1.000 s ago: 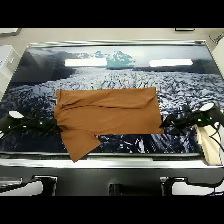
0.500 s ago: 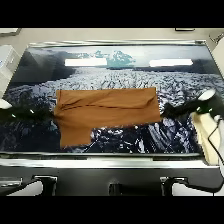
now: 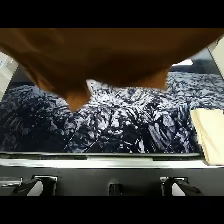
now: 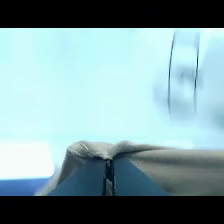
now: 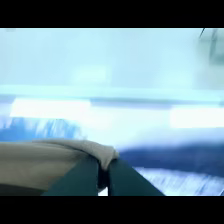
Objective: Fold the clothes and pants, and hang the long-sleeved shirts on hangers.
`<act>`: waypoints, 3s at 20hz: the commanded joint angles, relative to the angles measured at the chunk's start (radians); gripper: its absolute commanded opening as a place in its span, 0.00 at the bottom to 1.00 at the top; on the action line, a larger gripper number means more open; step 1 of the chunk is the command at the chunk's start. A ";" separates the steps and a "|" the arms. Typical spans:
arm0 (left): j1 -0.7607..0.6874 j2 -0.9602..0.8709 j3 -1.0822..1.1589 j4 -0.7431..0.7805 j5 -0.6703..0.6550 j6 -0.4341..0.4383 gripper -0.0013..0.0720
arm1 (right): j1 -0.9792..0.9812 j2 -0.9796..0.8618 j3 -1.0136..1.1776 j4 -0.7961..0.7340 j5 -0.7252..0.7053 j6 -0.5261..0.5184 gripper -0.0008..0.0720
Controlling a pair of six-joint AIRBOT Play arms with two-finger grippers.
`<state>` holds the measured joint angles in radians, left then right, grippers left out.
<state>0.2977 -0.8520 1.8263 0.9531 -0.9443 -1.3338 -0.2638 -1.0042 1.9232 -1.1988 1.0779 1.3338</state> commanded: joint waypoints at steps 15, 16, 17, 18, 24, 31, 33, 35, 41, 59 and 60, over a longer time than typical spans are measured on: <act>0.001 0.037 -0.017 0.125 -0.493 -0.133 0.05 | 0.001 0.061 0.020 -0.169 0.550 0.222 0.06; -0.008 -0.014 -0.105 0.125 -0.519 -0.132 0.05 | 0.001 -0.012 -0.034 -0.135 0.598 0.222 0.06; -0.020 -0.058 -0.205 0.126 -0.508 -0.129 0.05 | 0.002 -0.091 -0.113 -0.090 0.608 0.220 0.06; -0.039 -0.107 -0.323 0.125 -0.474 -0.113 0.05 | 0.005 -0.162 -0.200 -0.053 0.589 0.216 0.06; -0.141 -0.438 -0.686 0.080 -0.119 -0.106 0.05 | 0.165 -0.577 -0.423 -0.071 0.238 0.280 0.06; -0.178 -0.657 -0.569 0.034 0.293 -0.106 0.05 | 0.168 -0.671 -0.417 -0.017 -0.388 0.379 0.06; -0.200 -0.684 -0.567 0.033 0.417 -0.106 0.05 | 0.168 -0.683 -0.417 -0.021 -0.489 0.380 0.07; -0.229 -0.718 -0.568 0.033 0.494 -0.106 0.05 | 0.168 -0.715 -0.417 -0.020 -0.505 0.382 0.07; -0.310 -0.777 -0.567 0.033 0.612 -0.107 0.05 | 0.167 -0.780 -0.417 -0.040 -0.473 0.431 0.07; -0.181 -0.652 -0.701 0.227 -0.346 -0.159 0.05 | 0.082 -0.704 -0.489 -0.087 0.335 0.285 0.07; -0.181 -0.652 -0.707 0.225 -0.347 -0.159 0.05 | 0.082 -0.705 -0.489 -0.089 0.326 0.285 0.07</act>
<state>0.1184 -1.5043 1.1511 1.1812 -1.2766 -1.4799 -0.1825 -1.7004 1.4429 -1.2907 1.3903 1.6230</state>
